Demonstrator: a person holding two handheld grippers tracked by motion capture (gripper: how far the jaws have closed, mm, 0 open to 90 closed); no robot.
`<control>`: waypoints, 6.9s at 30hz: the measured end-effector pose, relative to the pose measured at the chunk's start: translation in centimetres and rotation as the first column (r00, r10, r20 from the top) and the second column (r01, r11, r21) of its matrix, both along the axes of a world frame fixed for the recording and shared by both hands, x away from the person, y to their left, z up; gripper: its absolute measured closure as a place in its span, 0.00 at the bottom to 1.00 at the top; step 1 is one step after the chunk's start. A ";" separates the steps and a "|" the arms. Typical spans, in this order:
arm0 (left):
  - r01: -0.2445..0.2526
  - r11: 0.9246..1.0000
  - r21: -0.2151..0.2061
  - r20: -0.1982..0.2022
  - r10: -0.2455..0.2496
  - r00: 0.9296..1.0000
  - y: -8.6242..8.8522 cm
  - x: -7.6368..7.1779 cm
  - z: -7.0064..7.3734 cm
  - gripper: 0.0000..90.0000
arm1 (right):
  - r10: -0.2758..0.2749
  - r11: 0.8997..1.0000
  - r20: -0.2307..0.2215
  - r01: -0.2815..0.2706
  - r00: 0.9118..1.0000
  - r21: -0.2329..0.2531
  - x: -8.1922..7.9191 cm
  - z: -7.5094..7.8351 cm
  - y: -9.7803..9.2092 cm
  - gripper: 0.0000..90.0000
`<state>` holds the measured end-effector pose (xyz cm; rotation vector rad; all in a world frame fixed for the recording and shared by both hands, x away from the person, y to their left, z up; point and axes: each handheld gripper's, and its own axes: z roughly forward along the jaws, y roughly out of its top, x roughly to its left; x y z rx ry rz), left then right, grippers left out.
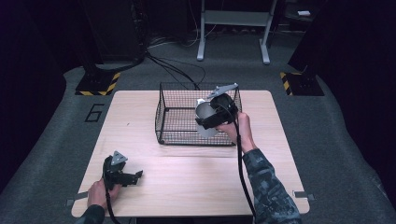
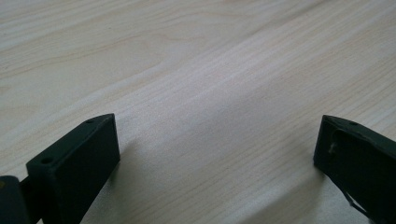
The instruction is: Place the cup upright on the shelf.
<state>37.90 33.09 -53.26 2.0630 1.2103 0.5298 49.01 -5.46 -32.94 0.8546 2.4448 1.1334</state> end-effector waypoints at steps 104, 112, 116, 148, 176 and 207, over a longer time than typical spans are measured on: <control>0.007 1.000 0.010 -0.006 -0.007 1.000 0.1 0.0 0.0 0.00 | -0.062 0.993 -0.208 0.040 0.976 -0.108 10.8 -9.7 3.9 0.06; 0.008 1.000 0.011 -0.004 -0.008 1.000 0.1 0.0 0.0 0.00 | -0.061 0.991 -0.190 0.037 0.980 -0.129 10.8 -9.7 4.0 0.06; 0.007 1.000 0.010 -0.007 -0.007 1.000 0.1 0.0 0.1 0.00 | -0.079 0.990 -0.207 0.053 0.975 -0.130 10.5 -9.8 3.9 0.06; 0.008 1.000 0.008 -0.011 -0.008 1.000 0.1 0.0 0.1 0.00 | -0.099 0.990 -0.219 0.075 0.971 -0.116 9.5 -8.5 3.3 0.00; 0.004 1.000 0.007 -0.003 -0.004 1.000 0.1 0.0 0.0 0.00 | -0.056 0.998 -0.102 0.057 0.993 0.000 0.5 -2.5 -1.4 0.00; 0.005 1.000 0.010 -0.005 -0.005 1.000 0.1 0.0 0.1 0.00 | -0.390 0.921 -0.099 0.389 0.915 -0.033 -12.2 -15.0 -18.8 0.00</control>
